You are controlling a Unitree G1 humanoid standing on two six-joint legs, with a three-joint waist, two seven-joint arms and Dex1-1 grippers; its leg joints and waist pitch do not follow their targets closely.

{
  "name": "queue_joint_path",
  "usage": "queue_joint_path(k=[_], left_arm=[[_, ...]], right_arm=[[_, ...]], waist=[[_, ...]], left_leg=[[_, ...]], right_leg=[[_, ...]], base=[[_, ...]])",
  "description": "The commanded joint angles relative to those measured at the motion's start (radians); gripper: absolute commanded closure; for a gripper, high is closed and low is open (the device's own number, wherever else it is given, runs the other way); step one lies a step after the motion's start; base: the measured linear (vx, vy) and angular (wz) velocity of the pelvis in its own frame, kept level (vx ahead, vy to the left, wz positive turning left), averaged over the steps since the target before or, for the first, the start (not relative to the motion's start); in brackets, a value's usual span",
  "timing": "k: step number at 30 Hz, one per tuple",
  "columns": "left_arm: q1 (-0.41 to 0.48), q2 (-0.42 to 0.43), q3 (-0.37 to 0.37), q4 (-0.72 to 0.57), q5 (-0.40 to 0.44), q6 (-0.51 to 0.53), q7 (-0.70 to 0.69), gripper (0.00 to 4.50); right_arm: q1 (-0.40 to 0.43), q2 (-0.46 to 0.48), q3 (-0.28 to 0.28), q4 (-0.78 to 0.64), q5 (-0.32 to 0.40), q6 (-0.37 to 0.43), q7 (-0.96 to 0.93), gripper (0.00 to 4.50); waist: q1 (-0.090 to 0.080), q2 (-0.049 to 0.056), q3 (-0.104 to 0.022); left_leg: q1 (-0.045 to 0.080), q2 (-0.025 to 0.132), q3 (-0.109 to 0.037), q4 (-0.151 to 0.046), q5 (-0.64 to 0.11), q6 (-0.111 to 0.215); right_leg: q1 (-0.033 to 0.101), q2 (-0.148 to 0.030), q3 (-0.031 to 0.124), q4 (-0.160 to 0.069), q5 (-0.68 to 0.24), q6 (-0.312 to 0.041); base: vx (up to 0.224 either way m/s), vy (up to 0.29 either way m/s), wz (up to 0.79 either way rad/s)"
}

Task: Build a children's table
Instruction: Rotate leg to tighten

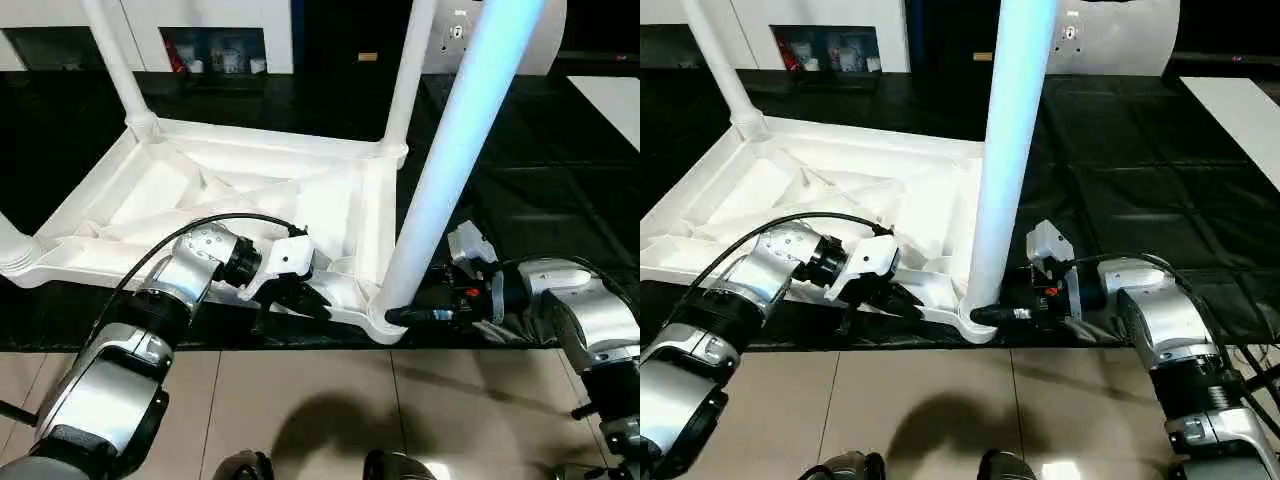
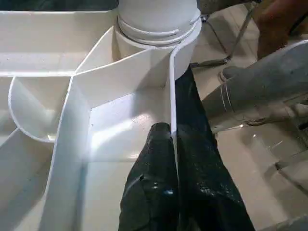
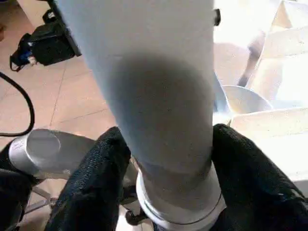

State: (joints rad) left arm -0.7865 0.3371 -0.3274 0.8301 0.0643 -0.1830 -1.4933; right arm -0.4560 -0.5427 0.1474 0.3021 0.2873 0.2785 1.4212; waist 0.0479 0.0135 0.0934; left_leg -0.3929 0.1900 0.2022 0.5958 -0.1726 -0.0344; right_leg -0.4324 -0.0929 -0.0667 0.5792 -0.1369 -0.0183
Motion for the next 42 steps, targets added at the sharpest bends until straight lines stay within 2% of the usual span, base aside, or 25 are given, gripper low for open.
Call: queue_joint_path(k=[1,5,8,10,11,13,15,17,20,22,23,25,26,28,29,30,31,32,33,34,35,37,38,40,42], left_arm=[[-0.001,0.003,-0.015,-0.026,-0.001,-0.016,-0.018,4.5],[0.0,0.003,-0.01,-0.028,-0.001,-0.011,-0.017,4.5],[0.002,0.001,-0.007,-0.032,-0.01,0.004,-0.011,4.5],[-0.007,-0.014,0.001,-0.025,-0.004,0.045,0.032,4.5],[-0.015,-0.027,0.008,-0.016,0.0,0.067,0.067,4.5],[-0.036,-0.061,0.023,0.009,0.007,0.109,0.15,4.5],[-0.057,-0.094,0.039,0.027,0.009,0.149,0.225,4.5],[-0.084,-0.137,0.06,0.04,0.004,0.207,0.314,4.5],[-0.128,-0.201,0.098,0.066,-0.008,0.269,0.454,4.5],[-0.144,-0.219,0.108,0.081,-0.007,0.28,0.506,4.5],[-0.173,-0.248,0.124,0.113,0.006,0.289,0.601,4.5],[-0.185,-0.255,0.13,0.128,0.012,0.283,0.642,4.5],[-0.192,-0.26,0.135,0.138,0.017,0.28,0.668,4.5],[-0.2,-0.265,0.142,0.146,0.023,0.278,0.693,4.5],[-0.201,-0.267,0.145,0.147,0.025,0.282,0.697,4.5],[-0.2,-0.265,0.145,0.146,0.026,0.282,0.696,4.5],[-0.195,-0.253,0.139,0.143,0.034,0.274,0.685,4.5],[-0.19,-0.241,0.131,0.144,0.039,0.262,0.672,4.5],[-0.186,-0.233,0.127,0.145,0.041,0.258,0.663,4.5],[-0.182,-0.221,0.119,0.148,0.046,0.241,0.645,4.5],[-0.176,-0.21,0.114,0.147,0.047,0.23,0.625,4.5],[-0.158,-0.177,0.099,0.14,0.053,0.216,0.571,4.5],[-0.152,-0.166,0.094,0.139,0.056,0.214,0.555,4.5],[-0.146,-0.154,0.087,0.138,0.059,0.202,0.533,4.5],[-0.135,-0.132,0.073,0.134,0.064,0.169,0.485,4.5]], right_arm=[[-0.012,-0.012,0.009,0.005,0.013,0.001,0.026,2.15],[-0.008,-0.009,0.016,0.0,0.02,0.009,0.039,2.42],[0.001,-0.003,0.016,-0.014,0.033,0.024,0.043,2.49],[0.012,0.014,0.014,-0.056,0.056,0.083,0.017,2.5],[0.015,0.029,0.015,-0.076,0.056,0.111,-0.017,2.51],[0.008,0.079,0.006,-0.094,0.044,0.167,-0.131,2.51],[-0.006,0.143,-0.016,-0.097,0.044,0.207,-0.242,2.51],[-0.019,0.223,-0.038,-0.097,0.03,0.229,-0.378,2.51],[-0.048,0.334,-0.046,-0.066,-0.06,0.248,-0.614,2.51],[-0.064,0.371,-0.054,-0.048,-0.087,0.255,-0.696,2.51],[-0.107,0.459,-0.099,0.001,-0.121,0.254,-0.889,2.52],[-0.127,0.491,-0.116,0.034,-0.128,0.221,-0.952,2.52],[-0.139,0.511,-0.128,0.054,-0.133,0.2,-0.989,2.52],[-0.153,0.532,-0.14,0.089,-0.146,0.155,-1.032,2.52],[-0.154,0.54,-0.145,0.094,-0.149,0.147,-1.039,1.99],[-0.153,0.54,-0.148,0.093,-0.148,0.146,-1.036,1.85],[-0.144,0.538,-0.162,0.084,-0.139,0.144,-1.016,1.85],[-0.135,0.528,-0.169,0.074,-0.136,0.141,-0.997,1.8],[-0.128,0.518,-0.171,0.066,-0.136,0.131,-0.983,1.8],[-0.119,0.504,-0.177,0.058,-0.136,0.117,-0.971,1.65],[-0.111,0.49,-0.183,0.051,-0.132,0.114,-0.957,1.49],[-0.084,0.428,-0.177,0.026,-0.114,0.095,-0.88,1.29],[-0.075,0.406,-0.173,0.019,-0.109,0.087,-0.853,1.19],[-0.066,0.384,-0.17,0.012,-0.099,0.079,-0.814,0.99],[-0.048,0.338,-0.166,-0.002,-0.078,0.066,-0.726,0.91]], waist=[[-0.003,-0.008,-0.091],[-0.001,-0.012,-0.094],[0.001,-0.009,-0.094],[0.002,-0.006,-0.094],[0.002,-0.009,-0.093],[0.003,-0.008,-0.09],[-0.003,-0.011,-0.084],[-0.016,-0.013,-0.081],[-0.044,-0.011,-0.08],[-0.055,-0.008,-0.081],[-0.069,-0.007,-0.082],[-0.077,-0.007,-0.083],[-0.079,-0.005,-0.088],[-0.08,-0.007,-0.088],[-0.079,-0.005,-0.089],[-0.079,-0.003,-0.092],[-0.079,-0.007,-0.094],[-0.076,-0.004,-0.096],[-0.076,-0.008,-0.097],[-0.075,-0.006,-0.098],[-0.071,-0.006,-0.101],[-0.068,-0.005,-0.103],[-0.063,-0.006,-0.101],[-0.061,-0.006,-0.098],[-0.06,-0.006,-0.088]], left_leg=[[0.026,0.042,-0.012,-0.061,-0.165,0.105],[0.025,0.041,-0.012,-0.058,-0.152,0.112],[0.025,0.04,-0.012,-0.057,-0.146,0.114],[0.026,0.041,-0.012,-0.058,-0.138,0.116],[0.025,0.041,-0.011,-0.058,-0.134,0.118],[0.025,0.039,-0.012,-0.059,-0.15,0.104],[0.027,0.035,-0.012,-0.06,-0.202,0.073],[0.03,0.029,-0.02,-0.064,-0.249,0.026],[0.023,0.025,-0.026,-0.068,-0.269,0.009],[0.023,0.024,-0.026,-0.067,-0.267,0.007],[0.018,0.02,-0.027,-0.066,-0.266,0.013],[0.02,0.018,-0.025,-0.063,-0.271,0.017],[0.02,0.015,-0.023,-0.06,-0.247,0.029],[0.019,0.017,-0.022,-0.06,-0.233,0.047],[0.019,0.018,-0.021,-0.06,-0.223,0.054],[0.019,0.02,-0.02,-0.059,-0.198,0.068],[0.019,0.02,-0.017,-0.057,-0.175,0.088],[0.017,0.021,-0.018,-0.055,-0.143,0.107],[0.015,0.021,-0.018,-0.055,-0.131,0.117],[0.015,0.022,-0.018,-0.054,-0.119,0.125],[0.014,0.022,-0.017,-0.051,-0.074,0.154],[0.015,0.024,-0.017,-0.048,-0.036,0.181],[0.017,0.025,-0.015,-0.047,-0.038,0.194],[0.016,0.027,-0.015,-0.048,-0.059,0.193],[0.019,0.027,-0.013,-0.053,-0.129,0.161]], right_leg=[[0.068,-0.047,0.038,-0.049,-0.18,-0.279],[0.071,-0.047,0.037,-0.046,-0.165,-0.281],[0.07,-0.047,0.037,-0.046,-0.167,-0.28],[0.07,-0.043,0.037,-0.044,-0.153,-0.283],[0.07,-0.044,0.037,-0.044,-0.153,-0.282],[0.067,-0.044,0.036,-0.05,-0.196,-0.272],[0.064,-0.045,0.035,-0.062,-0.31,-0.239],[0.06,-0.048,0.03,-0.076,-0.455,-0.183],[0.061,-0.044,0.027,-0.081,-0.487,-0.155],[0.058,-0.042,0.027,-0.081,-0.461,-0.162],[0.061,-0.042,0.025,-0.081,-0.44,-0.167],[0.056,-0.042,0.026,-0.085,-0.44,-0.168],[0.058,-0.043,0.027,-0.085,-0.402,-0.173],[0.061,-0.041,0.028,-0.081,-0.355,-0.19],[0.063,-0.04,0.028,-0.078,-0.33,-0.198],[0.064,-0.039,0.031,-0.071,-0.263,-0.218],[0.067,-0.037,0.031,-0.066,-0.21,-0.235],[0.071,-0.04,0.033,-0.058,-0.161,-0.253],[0.073,-0.039,0.032,-0.055,-0.14,-0.259],[0.074,-0.04,0.032,-0.051,-0.121,-0.266],[0.077,-0.042,0.033,-0.043,-0.054,-0.283],[0.078,-0.042,0.033,-0.034,0.003,-0.299],[0.078,-0.042,0.033,-0.036,0.006,-0.302],[0.077,-0.044,0.033,-0.039,-0.027,-0.305],[0.075,-0.043,0.032,-0.054,-0.135,-0.287]], base=[[0.0,0.0,0.0],[0.0,0.0,0.0],[0.0,0.0,0.0],[0.0,0.0,0.0],[0.0,0.0,0.0],[0.0,0.0,0.0],[0.0,0.0,0.0],[0.0,0.0,0.0],[0.0,0.0,0.0],[0.0,0.0,0.0],[0.0,0.0,0.0],[0.0,0.0,0.0],[0.0,0.0,0.0],[0.0,0.0,0.0],[0.0,0.0,0.0],[0.0,0.0,0.0],[0.0,0.0,0.0],[0.0,0.0,0.0],[0.0,0.0,0.0],[0.0,0.0,0.0],[0.0,0.0,0.0],[0.0,0.0,0.0],[0.0,0.0,0.0],[0.0,0.0,0.0],[0.0,0.0,0.0]])
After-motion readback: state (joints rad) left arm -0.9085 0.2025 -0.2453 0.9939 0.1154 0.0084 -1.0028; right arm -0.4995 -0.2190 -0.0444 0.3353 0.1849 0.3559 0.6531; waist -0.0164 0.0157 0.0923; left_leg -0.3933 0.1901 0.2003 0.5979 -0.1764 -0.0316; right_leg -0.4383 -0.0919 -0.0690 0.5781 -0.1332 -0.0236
